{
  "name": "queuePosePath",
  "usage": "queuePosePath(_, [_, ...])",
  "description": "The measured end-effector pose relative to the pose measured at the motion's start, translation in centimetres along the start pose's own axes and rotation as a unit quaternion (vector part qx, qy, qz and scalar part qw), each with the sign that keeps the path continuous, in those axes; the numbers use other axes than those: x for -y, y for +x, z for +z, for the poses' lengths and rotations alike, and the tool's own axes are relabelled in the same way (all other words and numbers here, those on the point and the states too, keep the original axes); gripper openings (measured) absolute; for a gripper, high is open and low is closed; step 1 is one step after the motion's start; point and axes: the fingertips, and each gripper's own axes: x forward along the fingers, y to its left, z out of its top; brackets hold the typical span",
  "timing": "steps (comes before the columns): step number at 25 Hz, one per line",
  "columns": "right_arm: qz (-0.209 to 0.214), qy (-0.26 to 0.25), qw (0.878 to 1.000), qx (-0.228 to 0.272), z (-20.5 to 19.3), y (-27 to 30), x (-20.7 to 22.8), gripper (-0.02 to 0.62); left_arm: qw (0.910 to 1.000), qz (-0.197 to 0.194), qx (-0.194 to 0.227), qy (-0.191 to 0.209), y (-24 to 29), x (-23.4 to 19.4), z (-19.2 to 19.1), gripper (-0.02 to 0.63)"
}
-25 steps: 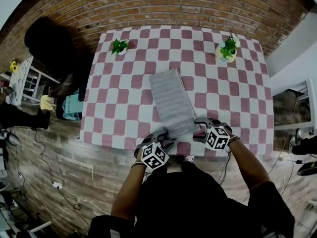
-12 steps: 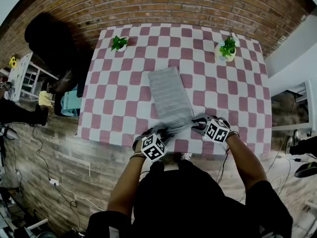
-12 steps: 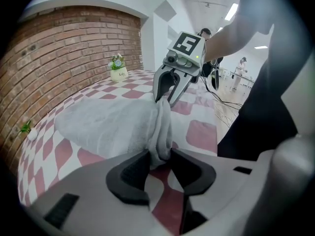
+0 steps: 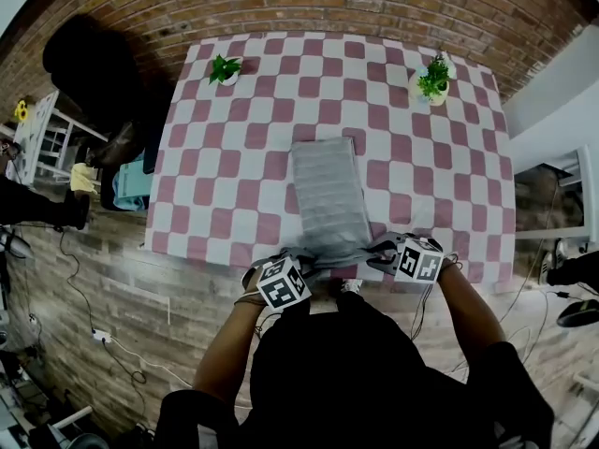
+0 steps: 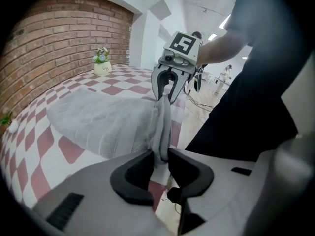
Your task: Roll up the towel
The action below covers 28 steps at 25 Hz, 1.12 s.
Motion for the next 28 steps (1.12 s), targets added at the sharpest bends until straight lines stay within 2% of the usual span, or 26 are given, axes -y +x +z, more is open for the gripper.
queuePosePath(3, [0.022,0.021,0.999,0.018,0.3,-0.3,-0.6,0.081,0.9990,-0.025,0.025,-0.029,-0.9,0.1,0.5,0.098])
queuePosePath(6, [0.006,0.040,0.998,0.050,1.4,-1.1,0.9,0.081,0.9940,-0.017,0.070,-0.082,-1.7,-1.9,1.1,0.098])
queuePosePath(10, [-0.051,0.060,0.992,0.100,3.4,-2.6,4.9,0.081,0.9890,0.023,0.091,-0.115,-2.4,-5.2,1.7,0.095])
queuePosePath(15, [-0.131,0.074,0.982,0.116,4.4,-2.8,8.9,0.091,0.9697,0.062,0.123,-0.201,-2.1,-9.0,1.8,0.089])
queuePosePath(16, [-0.152,0.075,0.977,0.131,4.7,-3.3,9.3,0.098,0.9670,0.070,0.123,-0.212,-2.0,-9.5,1.7,0.089])
queuePosePath(18, [-0.198,0.071,0.962,0.176,5.9,-5.1,9.8,0.159,0.9631,0.083,0.119,-0.227,-1.8,-10.5,1.5,0.089])
queuePosePath(20, [-0.227,0.044,0.952,0.201,7.0,-6.4,8.7,0.169,0.9610,0.094,0.115,-0.233,-1.7,-11.1,1.4,0.087])
queuePosePath(22, [-0.219,-0.007,0.961,0.169,7.2,-5.8,6.3,0.169,0.9599,0.097,0.113,-0.238,-1.5,-11.5,1.4,0.089])
queuePosePath(25, [-0.192,-0.096,0.973,0.081,5.5,-1.9,3.8,0.189,0.9584,0.105,0.111,-0.241,-1.4,-12.0,1.2,0.098])
queuePosePath(28, [-0.200,-0.153,0.968,0.019,3.9,0.7,4.2,0.219,0.9584,0.114,0.108,-0.238,-1.4,-12.3,1.1,0.112])
